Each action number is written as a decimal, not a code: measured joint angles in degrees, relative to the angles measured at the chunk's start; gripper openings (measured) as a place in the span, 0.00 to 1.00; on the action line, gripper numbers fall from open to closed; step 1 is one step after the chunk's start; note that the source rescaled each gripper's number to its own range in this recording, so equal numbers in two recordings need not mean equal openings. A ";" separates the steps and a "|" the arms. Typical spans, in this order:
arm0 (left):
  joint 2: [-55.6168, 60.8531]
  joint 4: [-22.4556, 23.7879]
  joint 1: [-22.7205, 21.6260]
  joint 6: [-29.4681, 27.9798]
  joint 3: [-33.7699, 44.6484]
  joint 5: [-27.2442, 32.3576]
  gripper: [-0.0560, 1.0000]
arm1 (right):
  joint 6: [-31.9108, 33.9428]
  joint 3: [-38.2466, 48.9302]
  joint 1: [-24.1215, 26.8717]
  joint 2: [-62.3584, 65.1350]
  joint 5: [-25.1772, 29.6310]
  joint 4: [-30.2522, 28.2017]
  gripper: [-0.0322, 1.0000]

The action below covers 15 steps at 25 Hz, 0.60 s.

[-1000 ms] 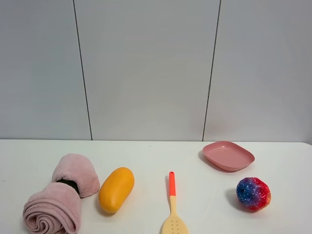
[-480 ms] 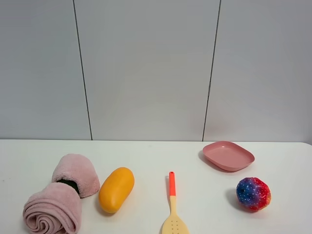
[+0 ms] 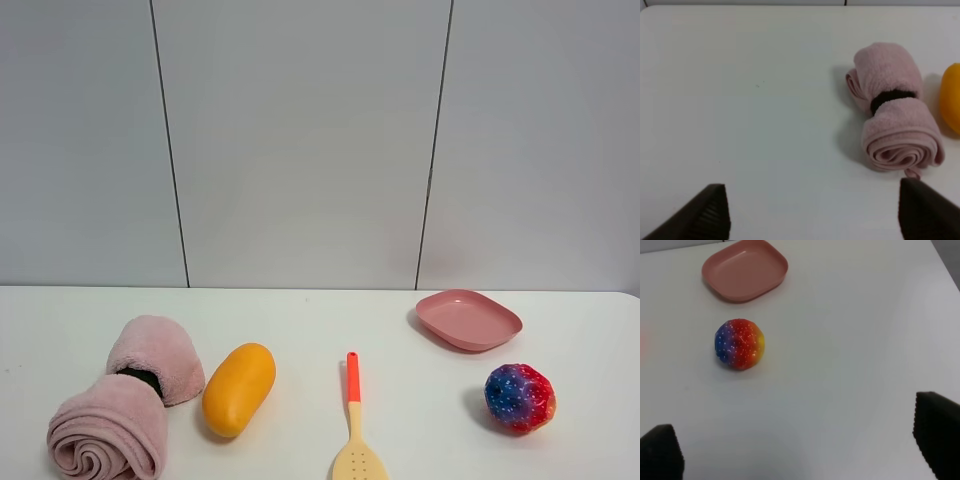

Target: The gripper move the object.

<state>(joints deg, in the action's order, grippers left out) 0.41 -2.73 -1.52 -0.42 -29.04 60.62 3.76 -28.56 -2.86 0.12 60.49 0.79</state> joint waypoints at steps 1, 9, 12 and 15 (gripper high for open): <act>0.00 0.00 0.00 0.00 0.00 0.00 0.60 | 0.00 0.00 0.00 0.00 0.00 0.00 1.00; 0.00 0.00 0.00 0.00 0.00 0.00 0.60 | 0.00 0.00 0.00 0.00 0.00 0.00 1.00; 0.00 0.00 0.00 0.00 0.00 0.00 0.60 | 0.00 0.00 0.00 0.00 0.00 0.00 1.00; 0.00 0.00 0.00 0.00 0.00 0.00 0.60 | 0.00 0.00 0.00 0.00 0.00 0.00 1.00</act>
<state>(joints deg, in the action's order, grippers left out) 0.41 -2.73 -1.52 -0.42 -29.04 60.62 3.76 -28.56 -2.86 0.12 60.49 0.79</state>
